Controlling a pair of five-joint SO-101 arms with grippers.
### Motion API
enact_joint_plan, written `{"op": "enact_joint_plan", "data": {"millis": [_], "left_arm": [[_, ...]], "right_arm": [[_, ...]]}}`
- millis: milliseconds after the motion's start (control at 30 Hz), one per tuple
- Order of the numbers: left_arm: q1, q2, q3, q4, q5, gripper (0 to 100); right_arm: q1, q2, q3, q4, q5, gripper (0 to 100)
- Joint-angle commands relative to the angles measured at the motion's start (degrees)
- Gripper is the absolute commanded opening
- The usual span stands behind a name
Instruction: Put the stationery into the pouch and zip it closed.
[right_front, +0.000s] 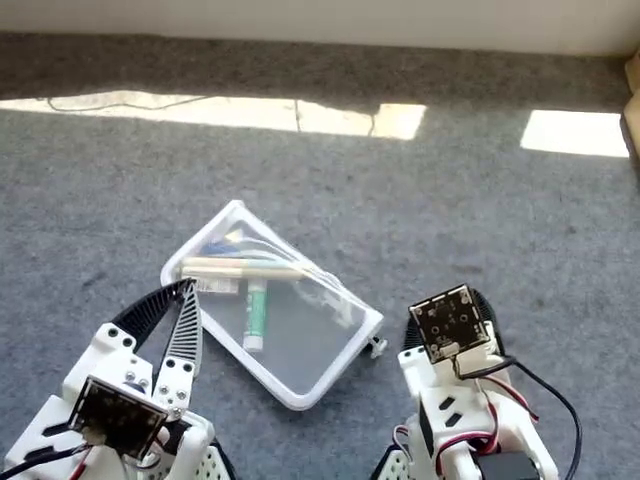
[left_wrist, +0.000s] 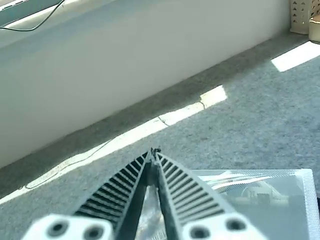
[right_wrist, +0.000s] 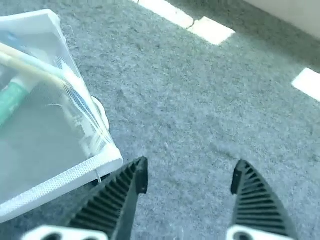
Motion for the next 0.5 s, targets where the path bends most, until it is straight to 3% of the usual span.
{"op": "enact_joint_plan", "data": {"millis": [0,67,267,467], "left_arm": [[0.57,0.13,0.31,0.53,0.53,1],[0.57,0.13,2.51,0.26,0.18,1],[-0.40,0.13,15.43,-5.89,0.09,1],[-12.88,0.13,33.89,-20.84,0.18,1]], "right_arm": [[-0.48,0.66,1.63,-5.05,0.09,10.0],[-0.40,0.66,4.09,-8.04,0.09,0.2],[-0.31,0.66,15.16,-13.85,-0.18,0.4],[-0.13,0.66,27.12,-21.41,-0.26,0.4]]}}
